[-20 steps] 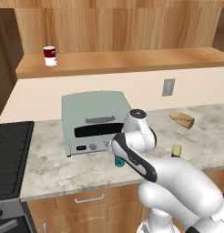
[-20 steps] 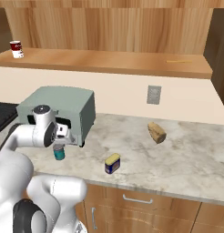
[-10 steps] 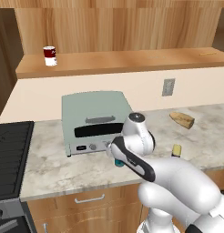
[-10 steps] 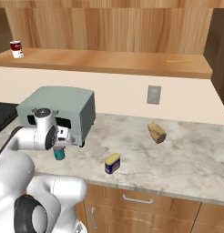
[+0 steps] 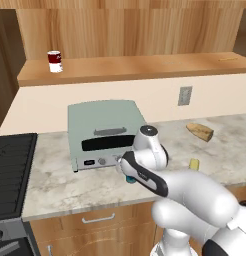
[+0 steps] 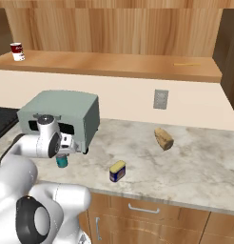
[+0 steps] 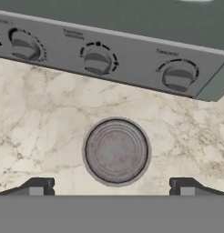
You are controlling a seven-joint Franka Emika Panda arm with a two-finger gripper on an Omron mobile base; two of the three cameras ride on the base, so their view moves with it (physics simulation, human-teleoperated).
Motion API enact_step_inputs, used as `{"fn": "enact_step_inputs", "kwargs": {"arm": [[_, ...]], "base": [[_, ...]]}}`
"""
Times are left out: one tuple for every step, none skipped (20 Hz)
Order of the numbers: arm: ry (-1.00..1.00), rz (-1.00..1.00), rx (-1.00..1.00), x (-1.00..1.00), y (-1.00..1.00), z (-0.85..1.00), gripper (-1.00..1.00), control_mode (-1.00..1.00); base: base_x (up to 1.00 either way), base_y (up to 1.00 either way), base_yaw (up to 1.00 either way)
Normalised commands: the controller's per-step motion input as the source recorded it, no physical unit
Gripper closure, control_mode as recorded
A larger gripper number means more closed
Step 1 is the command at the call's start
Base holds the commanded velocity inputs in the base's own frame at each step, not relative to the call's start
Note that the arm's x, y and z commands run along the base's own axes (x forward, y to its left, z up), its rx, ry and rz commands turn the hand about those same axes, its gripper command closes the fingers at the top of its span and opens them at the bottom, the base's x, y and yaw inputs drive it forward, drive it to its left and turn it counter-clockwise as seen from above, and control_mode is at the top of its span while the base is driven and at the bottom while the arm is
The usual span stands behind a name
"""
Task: Pick the cans from the counter and place them in their designated side in the cabinet.
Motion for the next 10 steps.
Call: {"fn": "enact_step_inputs", "kwargs": {"arm": [[0.0,0.0,0.0,0.09,0.0,-0.04,-1.0,-1.0],[0.0,0.0,0.0,0.11,0.0,-0.03,-1.0,-1.0],[0.0,0.0,0.0,0.12,0.0,-0.03,-1.0,-1.0],[0.0,0.0,0.0,0.13,0.0,-0.04,-1.0,-1.0],[0.0,0.0,0.0,0.14,0.0,-0.04,-1.0,-1.0],[0.0,0.0,0.0,0.13,0.0,-0.05,-1.0,-1.0],[0.0,0.0,0.0,0.09,0.0,-0.05,-1.0,-1.0],[0.0,0.0,0.0,0.08,0.0,-0.07,-1.0,-1.0],[0.0,0.0,0.0,0.06,0.0,-0.08,-1.0,-1.0],[0.0,0.0,0.0,0.06,0.0,-0.09,-1.0,-1.0]], "base": [[0.0,0.0,0.0],[0.0,0.0,0.0],[0.0,0.0,0.0],[0.0,0.0,0.0],[0.0,0.0,0.0],[0.0,0.0,0.0],[0.0,0.0,0.0],[0.0,0.0,0.0],[0.0,0.0,0.0],[0.0,0.0,0.0]]}}
